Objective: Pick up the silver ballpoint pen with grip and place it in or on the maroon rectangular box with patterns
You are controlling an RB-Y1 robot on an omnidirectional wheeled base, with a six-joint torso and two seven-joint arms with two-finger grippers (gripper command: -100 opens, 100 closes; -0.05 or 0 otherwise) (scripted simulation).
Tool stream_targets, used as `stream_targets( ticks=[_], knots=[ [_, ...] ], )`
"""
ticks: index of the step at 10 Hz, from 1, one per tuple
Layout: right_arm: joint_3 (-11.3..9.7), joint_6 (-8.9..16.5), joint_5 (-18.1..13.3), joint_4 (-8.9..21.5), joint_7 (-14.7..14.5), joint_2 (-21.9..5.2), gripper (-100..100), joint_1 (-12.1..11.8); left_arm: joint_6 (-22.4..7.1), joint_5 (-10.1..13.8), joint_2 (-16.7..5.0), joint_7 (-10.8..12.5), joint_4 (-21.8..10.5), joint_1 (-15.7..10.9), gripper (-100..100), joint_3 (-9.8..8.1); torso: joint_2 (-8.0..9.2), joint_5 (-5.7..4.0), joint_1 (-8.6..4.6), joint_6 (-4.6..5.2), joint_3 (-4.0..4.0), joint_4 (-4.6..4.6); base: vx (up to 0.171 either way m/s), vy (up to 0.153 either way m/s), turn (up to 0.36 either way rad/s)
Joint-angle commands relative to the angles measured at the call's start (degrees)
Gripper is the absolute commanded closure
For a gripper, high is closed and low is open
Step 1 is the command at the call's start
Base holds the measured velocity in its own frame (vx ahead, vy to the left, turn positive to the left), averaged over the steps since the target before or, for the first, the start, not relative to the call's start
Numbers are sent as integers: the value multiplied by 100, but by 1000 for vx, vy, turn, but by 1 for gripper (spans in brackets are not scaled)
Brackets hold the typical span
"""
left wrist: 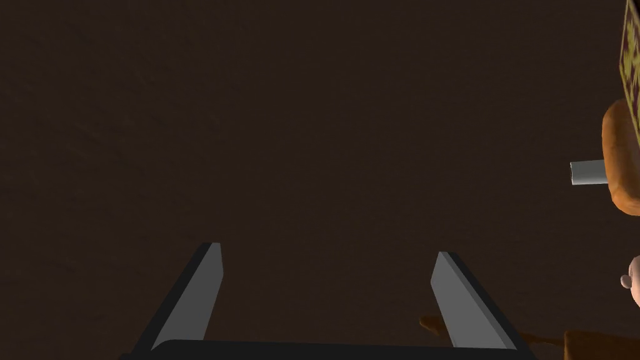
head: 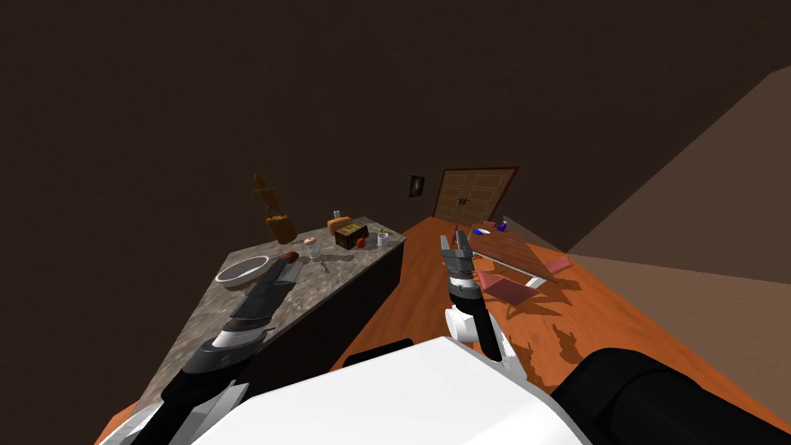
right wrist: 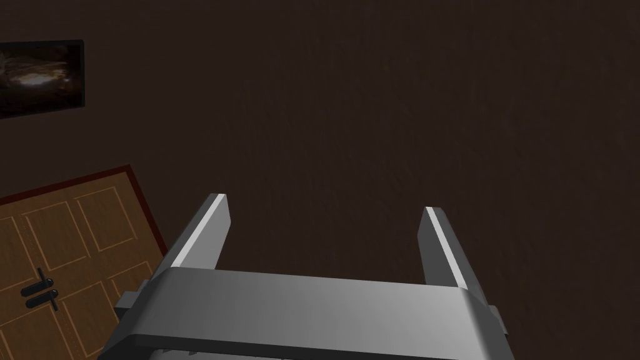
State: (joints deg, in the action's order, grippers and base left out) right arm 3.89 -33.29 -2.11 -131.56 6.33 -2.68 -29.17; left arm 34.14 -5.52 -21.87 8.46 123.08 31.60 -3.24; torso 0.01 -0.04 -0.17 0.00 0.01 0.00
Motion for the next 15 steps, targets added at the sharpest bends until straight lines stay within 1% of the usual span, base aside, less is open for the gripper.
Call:
stream_targets(
  ticks=[1,2,3,4,5,6,7,8,9,10,11,12,13,14,15],
  knots=[
    [0,0,0,0,0,0,0,0,5,-228,-286,100,-249,19,-100,-105,0,0,0,0,0,0,-2,-49,-36],
    [0,0,0,0,0,0,0,0,5,-228,-334,100,-249,19,-100,-105,0,0,0,1,0,0,-5,-39,-11],
    [0,0,0,0,0,0,0,0,1,-444,-551,192,-479,25,-100,-187,1,1,3,0,0,0,4,-58,-31],
    [0,0,0,0,0,0,0,0,1,-444,-596,192,-479,25,-100,-187,-1,0,-2,0,-1,0,2,-48,-9],
    [0,0,0,0,0,0,0,0,-1,-670,-804,295,-723,28,-100,-267,-2,0,0,0,-1,0,9,-54,-31],
    [0,0,0,0,0,0,0,0,-1,-836,-1001,410,-970,28,-100,-344,-5,0,0,1,-3,-1,14,-86,-49],
    [0,0,0,0,0,0,0,0,-1,-904,-1122,410,-979,28,-100,-344,-7,-1,-10,1,-4,-2,13,-65,-10],
    [0,0,0,0,0,0,0,0,2,-1133,-1316,536,-1247,25,-100,-417,-5,-2,-6,-1,-3,-1,21,-75,-32],
    [0,0,0,0,0,0,0,0,2,-1145,-1386,536,-1247,25,-100,-417,-7,-2,-9,0,-4,-2,21,-58,-9],
    [0,0,0,0,0,0,0,0,8,-1394,-1581,674,-1478,18,-100,-484,-8,-1,-5,0,-5,-2,20,-66,-36],
    [0,0,0,0,0,0,0,0,8,-1394,-1649,674,-1526,18,-100,-484,-9,-1,-6,1,-5,-2,20,-58,-13],
    [0,0,0,0,0,0,0,0,17,-1647,-1858,823,-1758,8,-100,-545,-8,-1,-3,-1,-5,-2,46,-64,-26],
    [0,0,0,0,0,0,0,-1,17,-1647,-1910,823,-1814,8,-100,-545,-17,-1,-5,1,-9,-3,37,-54,-14],
    [0,0,0,0,0,0,0,-1,29,-1895,-2143,984,-2075,-7,-100,-599,-15,-1,-2,0,-9,-3,42,-70,-37],
    [0,0,0,0,0,0,0,-1,29,-1904,-2167,984,-2111,-7,-100,-599,-17,-1,-7,0,-10,-4,35,-61,-8]
  ],
)
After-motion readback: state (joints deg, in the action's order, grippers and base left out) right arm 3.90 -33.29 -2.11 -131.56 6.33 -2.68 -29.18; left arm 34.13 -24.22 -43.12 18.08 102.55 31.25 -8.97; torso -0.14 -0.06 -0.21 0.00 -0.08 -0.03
